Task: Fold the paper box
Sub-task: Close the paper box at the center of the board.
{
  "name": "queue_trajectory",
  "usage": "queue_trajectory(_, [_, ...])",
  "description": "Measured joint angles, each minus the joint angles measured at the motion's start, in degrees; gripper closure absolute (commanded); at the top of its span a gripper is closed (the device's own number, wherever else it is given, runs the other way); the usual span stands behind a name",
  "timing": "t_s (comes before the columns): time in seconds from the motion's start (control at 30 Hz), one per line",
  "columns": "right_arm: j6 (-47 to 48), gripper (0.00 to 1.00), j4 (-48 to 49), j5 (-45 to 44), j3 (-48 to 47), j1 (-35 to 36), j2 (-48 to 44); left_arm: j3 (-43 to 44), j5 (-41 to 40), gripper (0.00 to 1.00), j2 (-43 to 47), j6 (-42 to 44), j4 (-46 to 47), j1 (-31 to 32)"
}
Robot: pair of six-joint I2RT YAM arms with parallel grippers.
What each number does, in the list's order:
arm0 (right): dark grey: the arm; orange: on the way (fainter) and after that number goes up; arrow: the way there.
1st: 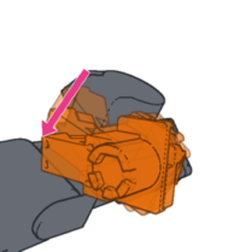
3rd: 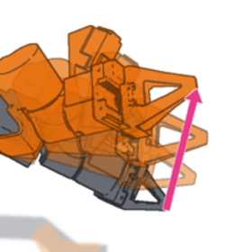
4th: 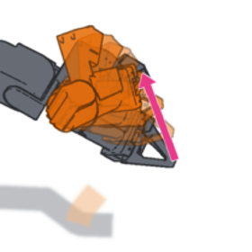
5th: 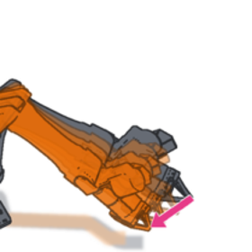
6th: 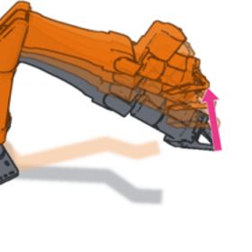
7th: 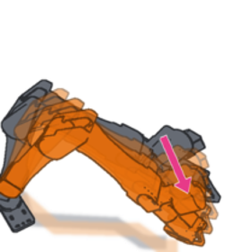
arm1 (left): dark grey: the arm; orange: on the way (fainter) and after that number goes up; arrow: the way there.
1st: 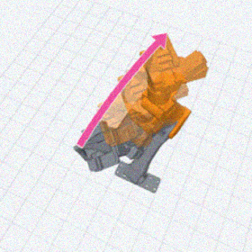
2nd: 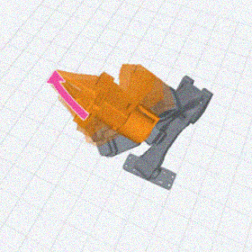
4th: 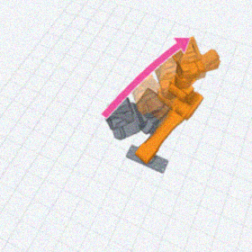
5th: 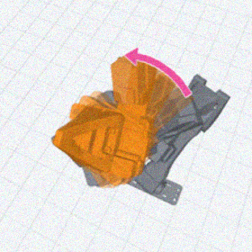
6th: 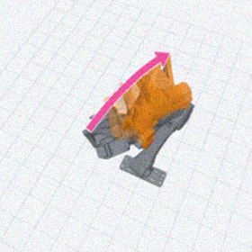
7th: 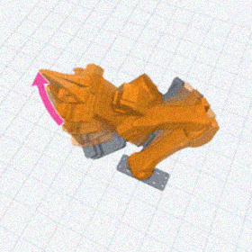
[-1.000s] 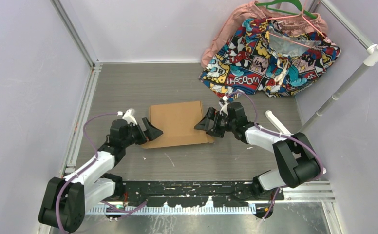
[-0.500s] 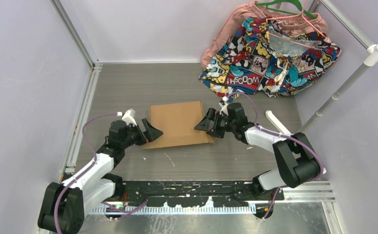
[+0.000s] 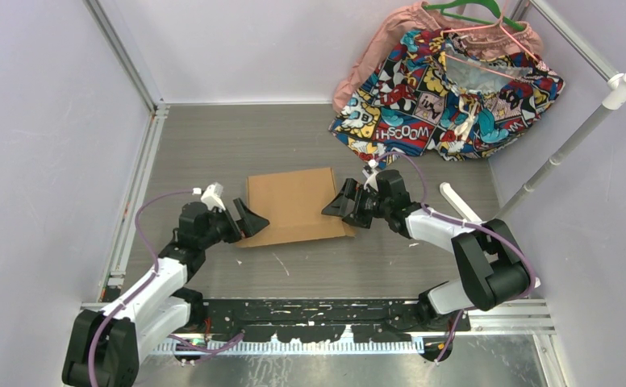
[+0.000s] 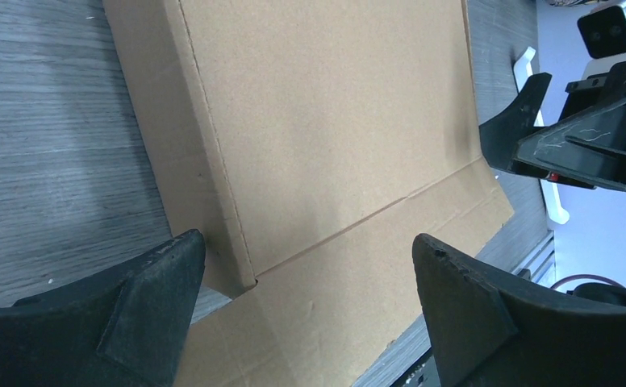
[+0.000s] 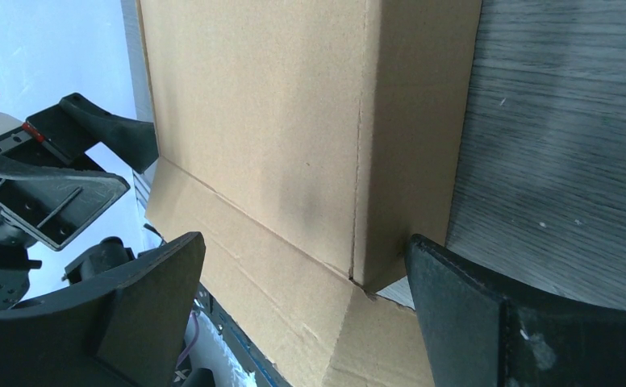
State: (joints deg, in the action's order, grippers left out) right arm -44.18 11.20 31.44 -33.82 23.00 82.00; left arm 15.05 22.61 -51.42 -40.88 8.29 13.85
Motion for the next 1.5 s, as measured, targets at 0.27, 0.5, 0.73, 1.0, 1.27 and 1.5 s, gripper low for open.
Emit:
queue_trajectory(0.27, [0.00, 0.00, 0.02, 0.24, 0.00, 0.02, 0.00, -0.61, 0.83, 0.00, 0.42, -0.72, -0.02, 0.00])
queue_trajectory(0.5, [0.00, 0.00, 0.15, 0.63, 0.00, 0.02, 0.00, -0.98, 1.40, 0.00, 0.02, -0.72, -0.02, 0.00])
queue_trajectory(0.73, [0.00, 0.00, 0.15, 1.05, 0.00, 0.17, 0.00, -0.98, 1.46, 0.00, 0.02, -0.72, -0.02, 0.00])
queue_trajectory(1.0, [0.00, 0.00, 0.13, 1.11, -0.02, 0.68, 0.00, -0.98, 1.51, 0.00, 0.07, -0.72, -0.04, -0.11])
queue_trajectory(1.27, [0.00, 0.00, -0.39, 1.07, -0.02, 0.98, -0.96, -0.90, 1.49, 0.00, 1.97, -0.76, -1.75, -0.13])
queue_trajectory(1.5, [0.04, 0.00, -1.97, 1.01, -0.39, 1.05, -3.52, 0.20, 1.46, 0.00, 3.63, -0.79, -3.06, -0.17])
